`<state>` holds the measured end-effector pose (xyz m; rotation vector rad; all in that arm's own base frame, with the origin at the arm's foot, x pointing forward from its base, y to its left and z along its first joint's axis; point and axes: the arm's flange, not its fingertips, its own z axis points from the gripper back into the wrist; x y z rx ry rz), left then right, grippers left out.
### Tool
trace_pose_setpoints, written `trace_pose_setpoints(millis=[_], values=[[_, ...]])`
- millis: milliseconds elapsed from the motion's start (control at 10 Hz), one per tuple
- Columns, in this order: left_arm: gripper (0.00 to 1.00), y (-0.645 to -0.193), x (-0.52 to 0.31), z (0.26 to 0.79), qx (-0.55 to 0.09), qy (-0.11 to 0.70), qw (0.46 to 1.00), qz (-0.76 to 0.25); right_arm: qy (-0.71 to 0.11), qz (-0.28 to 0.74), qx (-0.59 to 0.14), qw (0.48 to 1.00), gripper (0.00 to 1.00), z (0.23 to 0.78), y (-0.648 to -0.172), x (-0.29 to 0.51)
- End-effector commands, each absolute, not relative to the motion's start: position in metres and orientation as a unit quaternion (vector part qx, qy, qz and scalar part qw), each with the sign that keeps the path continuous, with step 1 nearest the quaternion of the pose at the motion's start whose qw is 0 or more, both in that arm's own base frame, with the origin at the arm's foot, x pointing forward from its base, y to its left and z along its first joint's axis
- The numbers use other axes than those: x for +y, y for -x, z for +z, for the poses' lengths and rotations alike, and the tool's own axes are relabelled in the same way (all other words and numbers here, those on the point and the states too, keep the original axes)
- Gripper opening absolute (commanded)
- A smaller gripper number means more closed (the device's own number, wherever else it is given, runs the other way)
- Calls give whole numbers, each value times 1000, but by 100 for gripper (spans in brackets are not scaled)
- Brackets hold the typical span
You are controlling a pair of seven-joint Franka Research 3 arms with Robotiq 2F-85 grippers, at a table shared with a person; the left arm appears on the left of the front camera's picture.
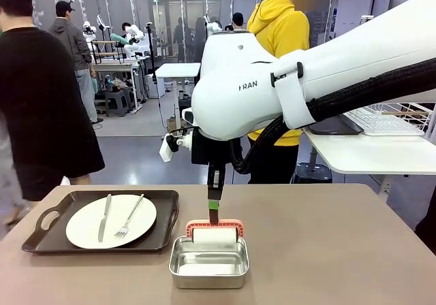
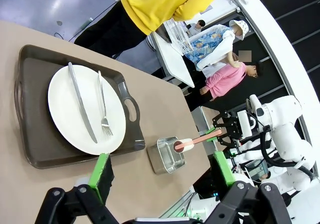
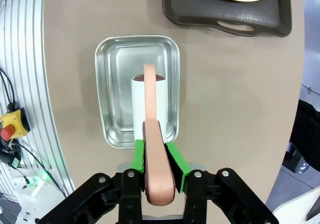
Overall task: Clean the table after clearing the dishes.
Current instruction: Place the Lint Roller back on top of the Airtight Container.
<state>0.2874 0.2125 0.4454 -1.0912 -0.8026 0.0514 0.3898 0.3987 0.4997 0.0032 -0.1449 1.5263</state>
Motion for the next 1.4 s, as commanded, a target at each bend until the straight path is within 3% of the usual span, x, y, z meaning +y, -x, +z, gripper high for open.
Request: trace_pose_setpoints(millis=[0,300,900,1300], values=[[100,-288,216,448,-378,509,773,18,-1,689,-69,721,23,501,-392,397],[100,-288,216,448,-378,509,773,18,-1,710,-28,703,23,475,-402,412],[100,-288,216,448,-378,509,773,18,-90,700,-43,707,23,439,-449,399],[100,-288,216,448,-378,509,773,18,-84,691,-18,718,23,412,-473,396]])
